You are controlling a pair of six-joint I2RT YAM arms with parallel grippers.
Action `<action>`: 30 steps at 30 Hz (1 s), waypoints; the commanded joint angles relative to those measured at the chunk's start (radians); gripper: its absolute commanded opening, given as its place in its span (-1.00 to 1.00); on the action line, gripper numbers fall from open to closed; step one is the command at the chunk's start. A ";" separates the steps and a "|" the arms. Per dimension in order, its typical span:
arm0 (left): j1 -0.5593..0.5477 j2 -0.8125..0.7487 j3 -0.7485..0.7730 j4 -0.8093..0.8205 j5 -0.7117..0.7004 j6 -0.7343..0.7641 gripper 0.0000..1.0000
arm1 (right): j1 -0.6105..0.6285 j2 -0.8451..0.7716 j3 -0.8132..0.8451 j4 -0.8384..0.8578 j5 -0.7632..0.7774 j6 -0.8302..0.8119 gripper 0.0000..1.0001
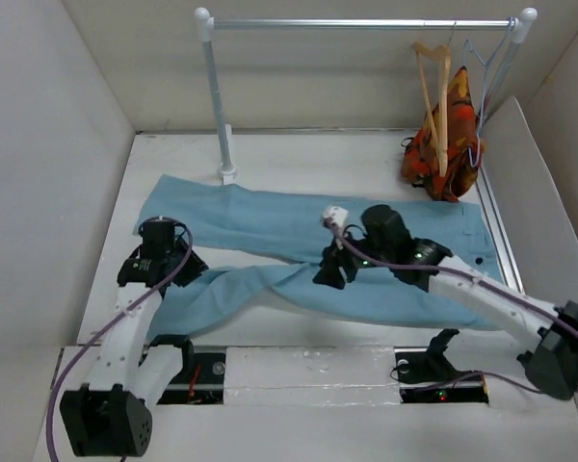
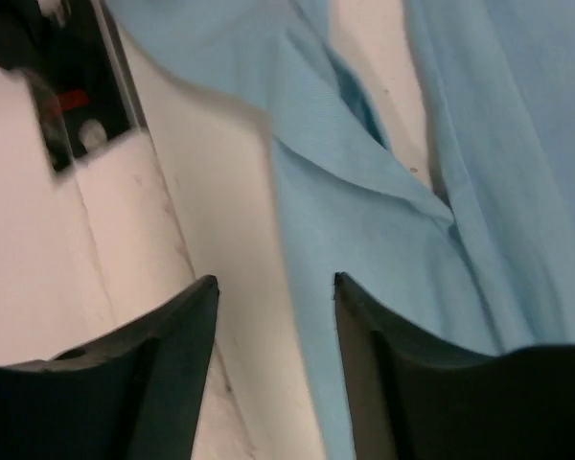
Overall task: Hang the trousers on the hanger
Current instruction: Flatten out the trousers at the center of the board.
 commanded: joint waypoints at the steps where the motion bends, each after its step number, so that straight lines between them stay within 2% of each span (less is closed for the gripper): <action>1: -0.003 -0.059 0.149 -0.004 -0.077 -0.019 -0.39 | 0.247 0.146 0.203 -0.066 0.152 -0.181 0.19; 2: -0.003 -0.025 0.258 -0.005 -0.094 0.009 -0.19 | 0.298 0.191 0.283 -0.078 0.184 -0.222 0.26; 4: -0.003 0.013 0.369 -0.013 -0.180 0.033 -0.05 | 0.411 0.288 0.333 -0.056 0.235 -0.262 0.31; 5: 0.010 0.060 0.491 -0.024 -0.204 0.059 -0.03 | 0.445 0.320 0.383 -0.051 0.263 -0.308 0.32; 7: 0.034 0.104 0.621 -0.067 -0.256 0.084 -0.02 | 0.497 0.403 0.422 -0.022 0.342 -0.371 0.37; 8: 0.034 0.130 0.734 -0.070 -0.269 0.090 0.02 | 0.538 0.434 0.442 -0.005 0.376 -0.429 0.39; 9: 0.034 0.141 0.790 -0.068 -0.279 0.101 0.08 | 0.554 0.466 0.512 -0.022 0.410 -0.468 0.41; 11: 0.034 0.186 0.940 -0.068 -0.264 0.110 0.10 | 0.582 0.563 0.575 -0.013 0.438 -0.546 0.41; 14: 0.043 0.233 1.045 -0.050 -0.182 0.113 0.10 | 0.591 0.676 0.673 0.027 0.474 -0.617 0.41; 16: 0.043 0.231 1.042 -0.021 -0.160 0.101 0.10 | 0.602 0.750 0.735 0.050 0.546 -0.646 0.40; 21: 0.043 0.190 0.930 0.037 -0.137 0.108 0.10 | 0.622 0.886 0.825 0.049 0.559 -0.706 0.41; 30: 0.043 0.196 0.881 0.039 -0.189 0.194 0.10 | 0.702 0.998 0.844 0.050 0.554 -0.726 0.50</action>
